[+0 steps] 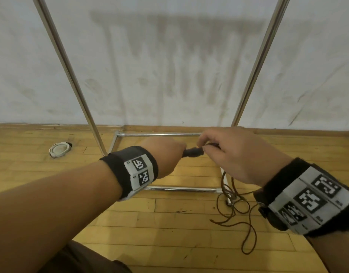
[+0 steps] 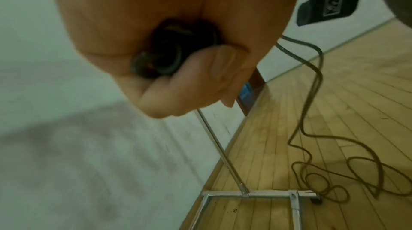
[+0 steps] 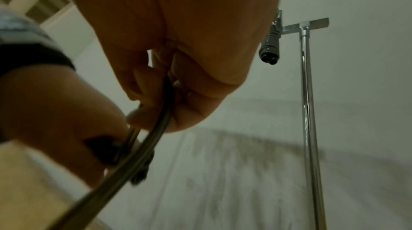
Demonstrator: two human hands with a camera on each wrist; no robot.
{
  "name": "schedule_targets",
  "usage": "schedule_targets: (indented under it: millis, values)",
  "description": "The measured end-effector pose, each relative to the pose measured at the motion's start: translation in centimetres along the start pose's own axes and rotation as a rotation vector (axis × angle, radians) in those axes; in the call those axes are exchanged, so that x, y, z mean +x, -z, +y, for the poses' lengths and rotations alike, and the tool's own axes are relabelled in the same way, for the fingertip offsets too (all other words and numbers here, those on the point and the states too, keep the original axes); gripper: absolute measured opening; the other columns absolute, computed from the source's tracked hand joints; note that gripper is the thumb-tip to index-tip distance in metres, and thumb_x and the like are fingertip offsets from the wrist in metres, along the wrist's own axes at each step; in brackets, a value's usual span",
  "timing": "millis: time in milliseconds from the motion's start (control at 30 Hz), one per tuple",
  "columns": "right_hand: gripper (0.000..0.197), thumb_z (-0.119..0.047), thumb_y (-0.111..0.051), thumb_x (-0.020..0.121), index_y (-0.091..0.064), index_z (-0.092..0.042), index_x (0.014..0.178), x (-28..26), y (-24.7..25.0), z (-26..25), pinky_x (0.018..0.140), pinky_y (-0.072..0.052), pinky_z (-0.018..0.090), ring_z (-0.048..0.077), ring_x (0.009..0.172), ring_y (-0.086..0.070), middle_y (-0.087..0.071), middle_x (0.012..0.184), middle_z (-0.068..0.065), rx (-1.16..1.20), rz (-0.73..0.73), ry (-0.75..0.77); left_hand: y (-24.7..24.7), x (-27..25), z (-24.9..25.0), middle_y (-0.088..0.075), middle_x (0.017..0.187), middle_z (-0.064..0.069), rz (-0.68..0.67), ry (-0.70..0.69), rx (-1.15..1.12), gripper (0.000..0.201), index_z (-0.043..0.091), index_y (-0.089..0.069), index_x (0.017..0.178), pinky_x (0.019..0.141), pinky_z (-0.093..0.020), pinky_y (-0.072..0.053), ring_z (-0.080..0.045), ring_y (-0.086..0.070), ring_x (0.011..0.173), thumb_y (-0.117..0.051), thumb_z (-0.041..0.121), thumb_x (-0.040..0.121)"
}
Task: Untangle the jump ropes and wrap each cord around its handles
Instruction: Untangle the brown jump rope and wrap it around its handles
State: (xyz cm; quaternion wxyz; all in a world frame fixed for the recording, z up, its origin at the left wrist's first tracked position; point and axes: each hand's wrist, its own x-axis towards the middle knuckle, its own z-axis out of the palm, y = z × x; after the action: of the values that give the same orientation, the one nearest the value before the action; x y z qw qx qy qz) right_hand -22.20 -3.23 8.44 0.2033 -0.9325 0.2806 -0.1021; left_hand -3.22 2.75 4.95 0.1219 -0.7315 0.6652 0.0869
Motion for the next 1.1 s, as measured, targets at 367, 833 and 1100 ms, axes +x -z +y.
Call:
schedule_targets:
  millis: [367, 833, 1100]
  values:
    - [0.033, -0.028, -0.046, 0.108, -0.061, 0.000, 0.102, 1.2, -1.8, 2.4, 0.048, -0.024, 0.030, 0.016, 0.050, -0.029, -0.040, 0.067, 0.007, 0.955, 0.042, -0.311, 1.8, -1.7, 0.2, -0.058, 0.075, 0.012, 0.343, -0.168, -0.503, 0.011, 0.039, -0.052, 0.119, 0.049, -0.013, -0.040, 0.004, -0.057, 0.061, -0.055, 0.040, 0.108]
    - [0.024, -0.042, -0.051, 0.102, -0.070, -0.030, 0.094, -0.1, 1.8, -0.8, 0.063, -0.042, 0.024, 0.006, 0.072, -0.056, -0.062, 0.078, -0.010, -0.170, -0.134, 0.011, 0.7, 0.2, 1.1, -0.052, 0.079, 0.008, 0.007, -0.073, 0.072, 0.035, 0.036, -0.051, 0.137, 0.054, -0.027, -0.037, -0.011, -0.051, 0.063, -0.051, 0.015, 0.109]
    - [0.029, -0.034, -0.069, 0.087, -0.071, -0.005, 0.092, 0.8, 0.6, 2.4, 0.052, -0.046, 0.030, 0.019, 0.053, -0.045, -0.053, 0.065, 0.006, 0.823, -0.012, -0.139, 1.0, -1.5, 0.9, -0.058, 0.082, 0.011, 0.224, -0.230, -0.116, 0.022, 0.036, -0.047, 0.132, 0.054, -0.022, -0.032, -0.003, -0.051, 0.066, -0.045, 0.041, 0.110]
